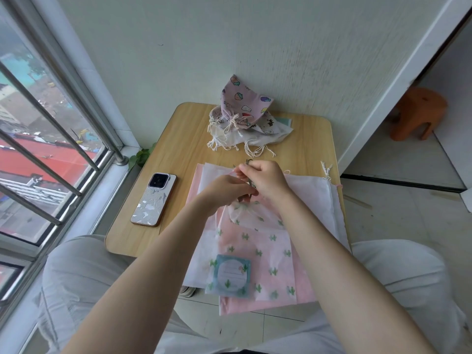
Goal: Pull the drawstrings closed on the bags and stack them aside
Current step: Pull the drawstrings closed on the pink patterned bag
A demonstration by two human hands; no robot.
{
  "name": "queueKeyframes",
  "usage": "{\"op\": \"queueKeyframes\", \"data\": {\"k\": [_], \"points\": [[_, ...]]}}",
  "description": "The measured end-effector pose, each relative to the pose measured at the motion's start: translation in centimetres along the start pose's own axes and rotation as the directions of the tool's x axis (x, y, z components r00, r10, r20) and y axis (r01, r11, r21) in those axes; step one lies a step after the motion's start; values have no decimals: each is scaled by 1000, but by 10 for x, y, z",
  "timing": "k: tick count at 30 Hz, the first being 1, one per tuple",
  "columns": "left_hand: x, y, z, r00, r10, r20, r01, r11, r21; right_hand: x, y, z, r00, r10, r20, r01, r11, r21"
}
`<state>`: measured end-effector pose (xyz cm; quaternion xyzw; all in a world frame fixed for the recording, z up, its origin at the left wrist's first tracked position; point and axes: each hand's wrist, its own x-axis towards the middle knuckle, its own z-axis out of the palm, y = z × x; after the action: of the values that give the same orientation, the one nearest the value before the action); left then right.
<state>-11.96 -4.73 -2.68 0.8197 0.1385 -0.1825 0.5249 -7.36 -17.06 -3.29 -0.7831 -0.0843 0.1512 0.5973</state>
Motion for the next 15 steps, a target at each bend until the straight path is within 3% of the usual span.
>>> {"op": "queueKeyframes", "data": {"k": [4, 10, 15], "points": [[3, -1, 1, 998, 56, -33, -56, 998, 14, 3, -3, 0, 996, 70, 51, -61, 987, -151], [10, -11, -8, 972, -57, -228, 31, 993, -117, 4, 5, -15, 984, 170, 48, -128, 871, -474], [10, -13, -11, 972, -79, -221, 45, 987, -155, -5, -8, -19, 929, 246, 278, -109, 897, -428]]}}
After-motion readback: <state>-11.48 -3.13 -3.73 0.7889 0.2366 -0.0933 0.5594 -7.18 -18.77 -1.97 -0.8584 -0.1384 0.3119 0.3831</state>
